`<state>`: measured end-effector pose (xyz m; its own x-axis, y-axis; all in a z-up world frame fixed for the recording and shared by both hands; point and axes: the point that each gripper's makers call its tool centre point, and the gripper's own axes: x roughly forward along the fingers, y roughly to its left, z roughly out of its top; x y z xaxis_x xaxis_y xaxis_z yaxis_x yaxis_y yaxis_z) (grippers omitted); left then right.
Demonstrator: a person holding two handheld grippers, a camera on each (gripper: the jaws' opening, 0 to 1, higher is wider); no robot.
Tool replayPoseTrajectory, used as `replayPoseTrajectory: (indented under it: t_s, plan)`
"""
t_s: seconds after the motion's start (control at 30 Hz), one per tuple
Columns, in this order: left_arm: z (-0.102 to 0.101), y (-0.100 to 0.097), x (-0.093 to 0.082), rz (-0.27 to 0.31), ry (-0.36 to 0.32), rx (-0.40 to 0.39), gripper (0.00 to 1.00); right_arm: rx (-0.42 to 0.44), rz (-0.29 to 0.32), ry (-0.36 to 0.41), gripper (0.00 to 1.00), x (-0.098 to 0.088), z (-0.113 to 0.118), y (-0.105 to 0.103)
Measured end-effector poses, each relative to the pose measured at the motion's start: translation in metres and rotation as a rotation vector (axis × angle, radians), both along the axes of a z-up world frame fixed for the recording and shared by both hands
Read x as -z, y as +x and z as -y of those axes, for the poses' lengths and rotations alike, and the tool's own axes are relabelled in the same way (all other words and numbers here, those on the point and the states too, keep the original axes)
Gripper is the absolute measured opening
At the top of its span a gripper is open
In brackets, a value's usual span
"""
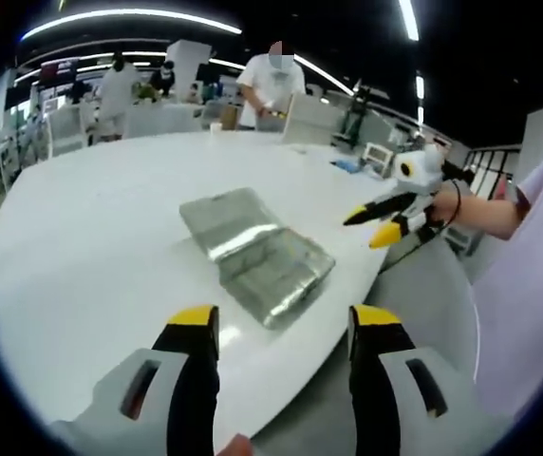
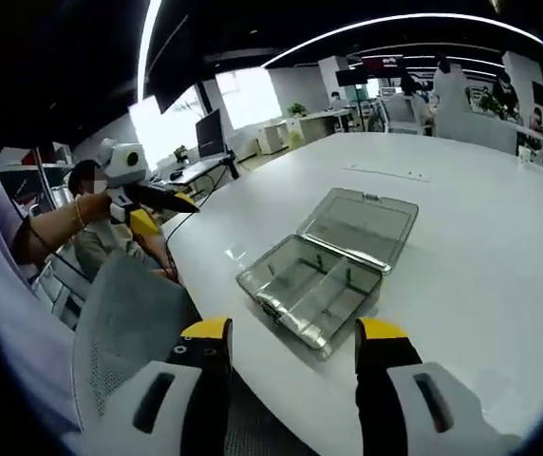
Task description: Insert the divider into the dual guide fixture by aligning both edges with the guide slots and pushing it downward to the bottom, including one-sided entry, uneven engagement, binding, and posture correction.
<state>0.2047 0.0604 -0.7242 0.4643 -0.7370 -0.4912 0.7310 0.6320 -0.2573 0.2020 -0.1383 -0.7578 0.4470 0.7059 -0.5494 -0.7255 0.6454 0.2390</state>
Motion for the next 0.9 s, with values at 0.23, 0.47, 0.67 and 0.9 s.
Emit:
replayPoseTrajectory:
  t_s: [0.23,0.47,0.67,0.9]
  plan:
    - [0.006,0.006,0.014,-0.032,0.032,-0.003,0.54,-0.024,0.020,0.010,0.49,-0.008,0.000,-0.003]
    - [0.006,0.014,0.021,-0.048,0.055,-0.024,0.55,-0.025,0.028,0.026,0.48,-0.011,0.002,-0.005]
    - [0.006,0.018,0.027,-0.062,0.088,-0.031,0.54,-0.021,0.035,0.035,0.48,-0.014,0.005,-0.004]
    - [0.006,0.023,0.035,-0.083,0.144,-0.044,0.53,-0.014,0.046,0.046,0.47,-0.019,0.007,-0.005]
